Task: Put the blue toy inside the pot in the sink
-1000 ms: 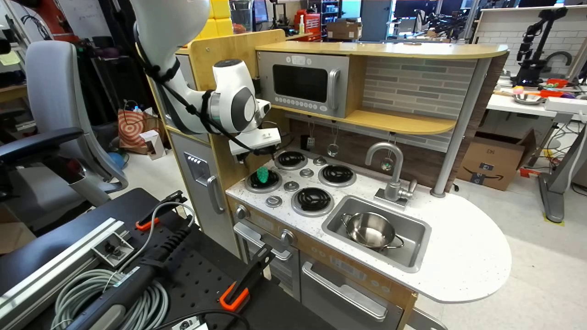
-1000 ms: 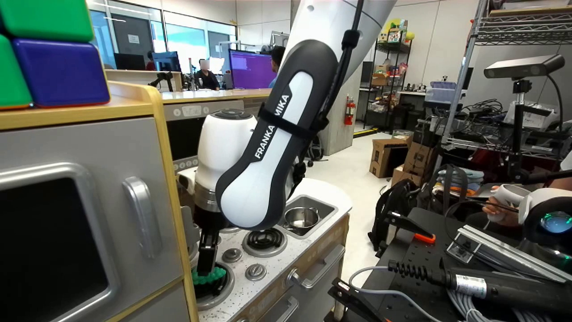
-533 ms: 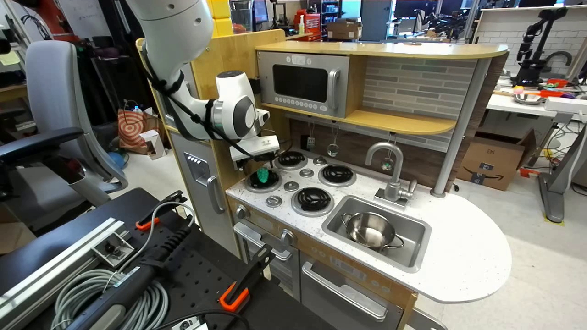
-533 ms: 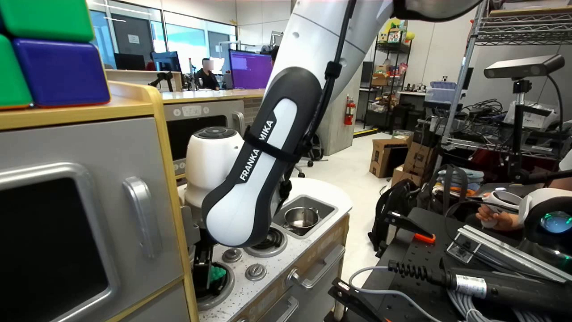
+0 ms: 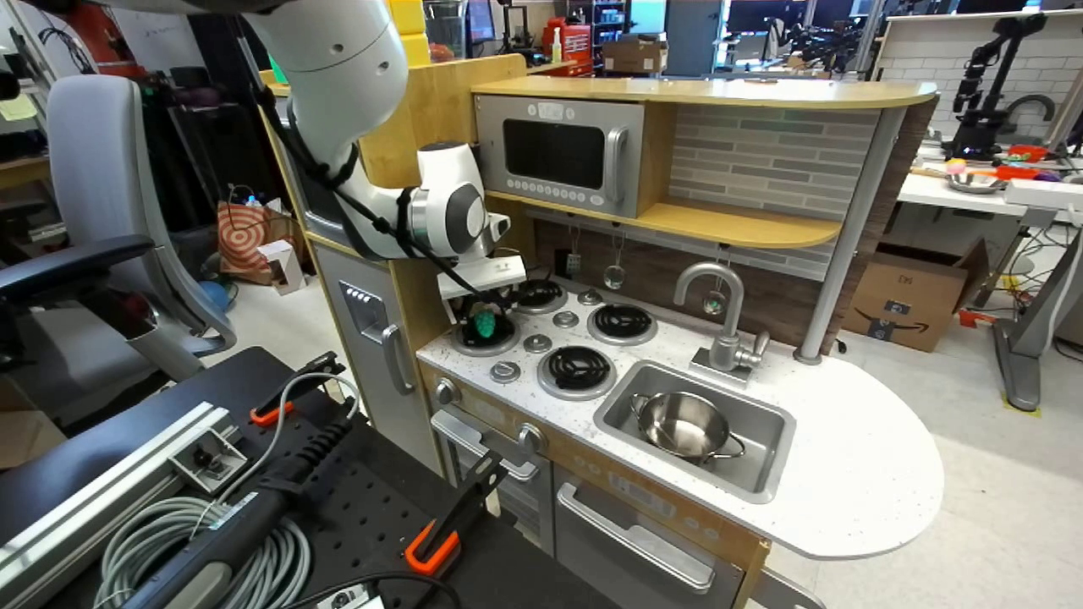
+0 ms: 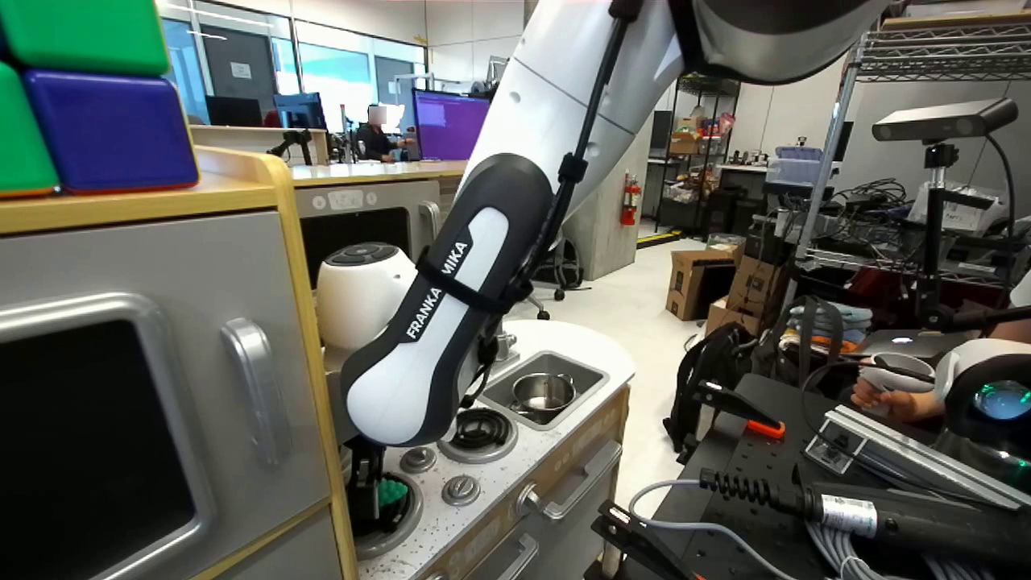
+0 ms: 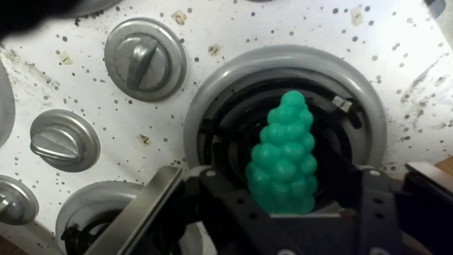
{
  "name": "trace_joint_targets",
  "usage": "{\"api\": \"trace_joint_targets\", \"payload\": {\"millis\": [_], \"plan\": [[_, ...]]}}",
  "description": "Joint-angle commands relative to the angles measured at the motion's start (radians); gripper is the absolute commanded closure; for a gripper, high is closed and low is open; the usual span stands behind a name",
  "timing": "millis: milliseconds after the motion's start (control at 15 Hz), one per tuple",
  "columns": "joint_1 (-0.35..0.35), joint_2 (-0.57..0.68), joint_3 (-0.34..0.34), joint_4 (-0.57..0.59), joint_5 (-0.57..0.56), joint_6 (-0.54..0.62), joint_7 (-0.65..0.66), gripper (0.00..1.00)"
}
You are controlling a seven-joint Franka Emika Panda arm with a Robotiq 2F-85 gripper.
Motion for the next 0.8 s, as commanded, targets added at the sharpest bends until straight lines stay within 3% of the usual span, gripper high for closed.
{"api": "trace_joint_targets", "payload": {"millis": [0, 133, 333, 533, 733], "plan": [[0.014, 0.053, -0.003, 0.101, 0.004, -0.079, 0.011, 0.64], [0.012, 0.053, 0.006, 0.114, 0.007, -0.110, 0.006, 0.78], [-0.016, 0.014, 0.020, 0.055, 0.011, -0.089, -0.004, 0.79], [-0.068, -0.069, 0.010, -0.081, 0.027, -0.026, 0.030, 0.79], [-0.082, -0.151, -0.064, -0.216, 0.021, 0.056, 0.122, 0.79]]}}
